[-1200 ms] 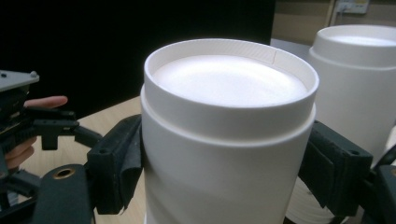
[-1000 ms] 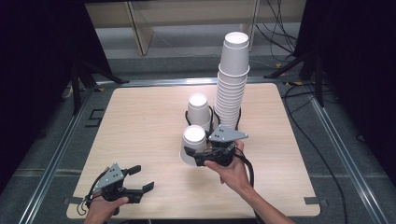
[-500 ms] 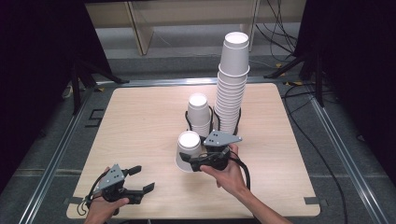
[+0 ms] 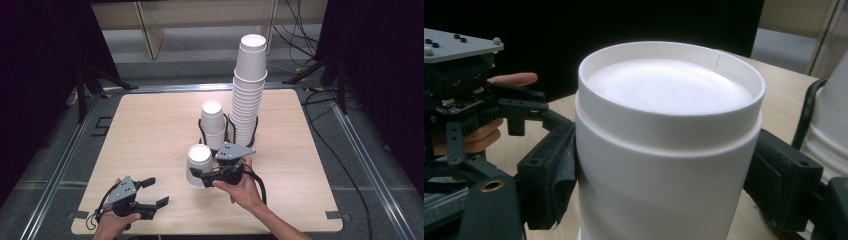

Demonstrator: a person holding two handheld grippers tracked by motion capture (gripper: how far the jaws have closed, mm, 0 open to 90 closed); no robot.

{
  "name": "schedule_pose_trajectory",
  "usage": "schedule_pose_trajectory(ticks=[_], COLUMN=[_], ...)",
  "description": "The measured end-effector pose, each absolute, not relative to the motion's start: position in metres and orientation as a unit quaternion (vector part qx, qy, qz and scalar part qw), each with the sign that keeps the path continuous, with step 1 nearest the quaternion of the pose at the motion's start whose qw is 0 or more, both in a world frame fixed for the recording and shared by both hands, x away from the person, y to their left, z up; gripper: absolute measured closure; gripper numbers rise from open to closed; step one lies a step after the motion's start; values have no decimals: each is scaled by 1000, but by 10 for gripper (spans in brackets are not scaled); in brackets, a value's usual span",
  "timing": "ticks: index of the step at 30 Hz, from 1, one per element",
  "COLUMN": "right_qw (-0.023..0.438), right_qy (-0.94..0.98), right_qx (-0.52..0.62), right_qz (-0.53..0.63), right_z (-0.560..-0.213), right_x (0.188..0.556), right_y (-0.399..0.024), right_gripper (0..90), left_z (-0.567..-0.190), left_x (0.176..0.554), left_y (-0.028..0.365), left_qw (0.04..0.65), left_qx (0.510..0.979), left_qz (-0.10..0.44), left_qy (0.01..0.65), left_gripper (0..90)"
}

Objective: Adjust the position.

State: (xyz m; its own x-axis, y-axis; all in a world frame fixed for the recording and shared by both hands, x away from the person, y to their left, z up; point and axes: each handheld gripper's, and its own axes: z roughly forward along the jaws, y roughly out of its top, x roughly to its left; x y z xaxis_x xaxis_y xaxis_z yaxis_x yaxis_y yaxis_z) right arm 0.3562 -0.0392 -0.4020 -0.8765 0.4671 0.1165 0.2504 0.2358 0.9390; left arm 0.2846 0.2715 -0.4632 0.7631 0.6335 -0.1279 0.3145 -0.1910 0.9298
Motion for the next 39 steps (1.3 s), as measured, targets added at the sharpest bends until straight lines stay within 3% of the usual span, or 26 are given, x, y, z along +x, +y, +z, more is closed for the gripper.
schedule_pose_trajectory(ticks=[11, 39], right_qw=[77, 55], right_qy=[788, 796], right_qx=[216, 182], right_qz=[572, 574], right_z=[-407, -408], right_x=[351, 342], right_y=[-28, -7], right_gripper=[222, 223], left_z=[-456, -454], left_x=[290, 300], left_y=[252, 220], left_qw=[577, 566], left_qx=[754, 773], left_qz=[141, 139], left_qy=[282, 251], left_gripper=[149, 139])
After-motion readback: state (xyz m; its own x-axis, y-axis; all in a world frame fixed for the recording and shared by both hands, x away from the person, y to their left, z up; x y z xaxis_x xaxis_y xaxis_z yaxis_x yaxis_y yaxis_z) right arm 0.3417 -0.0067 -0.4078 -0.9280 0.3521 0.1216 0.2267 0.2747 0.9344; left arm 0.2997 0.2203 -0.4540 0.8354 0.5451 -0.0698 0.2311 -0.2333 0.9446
